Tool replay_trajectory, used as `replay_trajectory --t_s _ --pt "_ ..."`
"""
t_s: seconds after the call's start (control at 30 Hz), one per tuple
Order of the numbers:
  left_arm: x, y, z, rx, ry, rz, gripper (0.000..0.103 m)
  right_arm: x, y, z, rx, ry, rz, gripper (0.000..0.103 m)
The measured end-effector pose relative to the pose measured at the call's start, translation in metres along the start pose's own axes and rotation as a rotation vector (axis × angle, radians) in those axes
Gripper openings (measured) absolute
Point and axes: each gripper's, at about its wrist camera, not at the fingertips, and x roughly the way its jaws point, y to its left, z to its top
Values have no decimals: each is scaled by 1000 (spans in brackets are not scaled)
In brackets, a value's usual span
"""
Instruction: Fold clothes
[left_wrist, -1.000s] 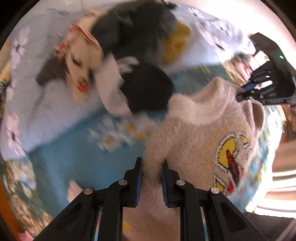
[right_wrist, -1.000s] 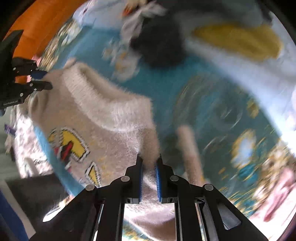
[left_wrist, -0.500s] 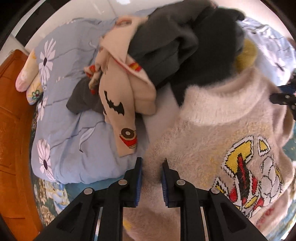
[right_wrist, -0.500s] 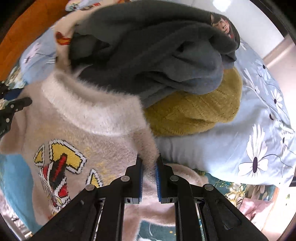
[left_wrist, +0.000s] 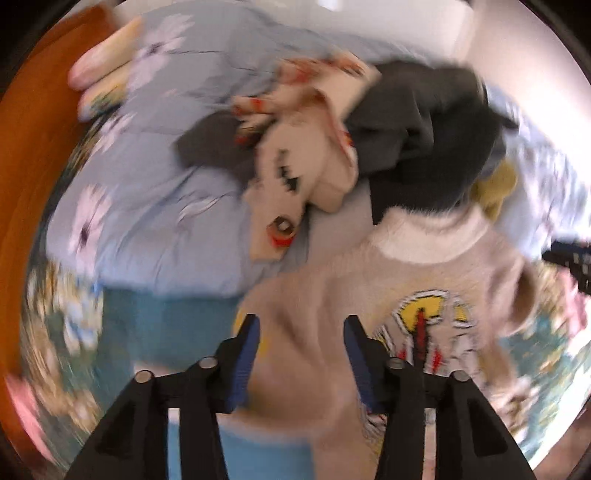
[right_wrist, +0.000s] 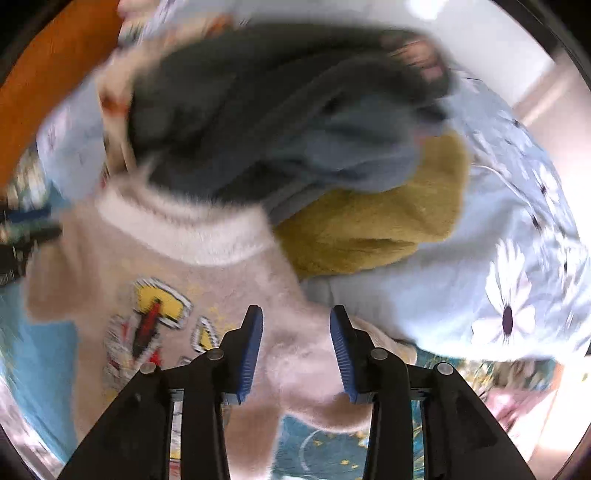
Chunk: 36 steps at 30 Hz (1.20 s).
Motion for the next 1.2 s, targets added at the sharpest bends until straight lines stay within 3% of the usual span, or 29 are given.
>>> replay_trajectory --t_s 0.07,0.17,0.33,0.4,0.53,0.67,0.8,0.87,0.93,0.97,1.0,1.1,1.2 --pt "-13 16 -34 -137 0 -47 63 -27 -12 -17 113 -44 72 41" --pt "5 30 -97 -282 128 -101 64 -48 -22 -57 271 -41 181 49" --pt "60 42 -197 -467 371 -181 64 1 -27 -183 493 212 323 50" --pt "74 48 -223 -568 424 -204 64 18 -22 -221 535 291 347 50" --pt "85 49 -253 -714 428 -304 64 43 -16 -271 650 368 393 50" --pt "91 26 -263 -661 468 -352 62 56 -10 -286 749 372 443 50" --pt "92 5 -268 -585 495 -323 59 59 9 -281 762 355 537 49" --pt "90 1 -270 -578 495 -287 45 58 20 -277 737 357 568 45" --pt "88 -1 -273 -584 502 -251 22 55 25 -278 740 367 564 32" --pt "85 -2 -274 -593 497 -253 18 53 27 -281 755 373 562 26" --pt "83 -5 -274 -587 492 -244 15 52 26 -283 770 375 550 14" --pt "71 -17 -273 -544 477 -219 12 45 23 -289 830 370 547 12" --pt "53 -27 -274 -509 461 -209 12 34 31 -285 806 368 542 11"
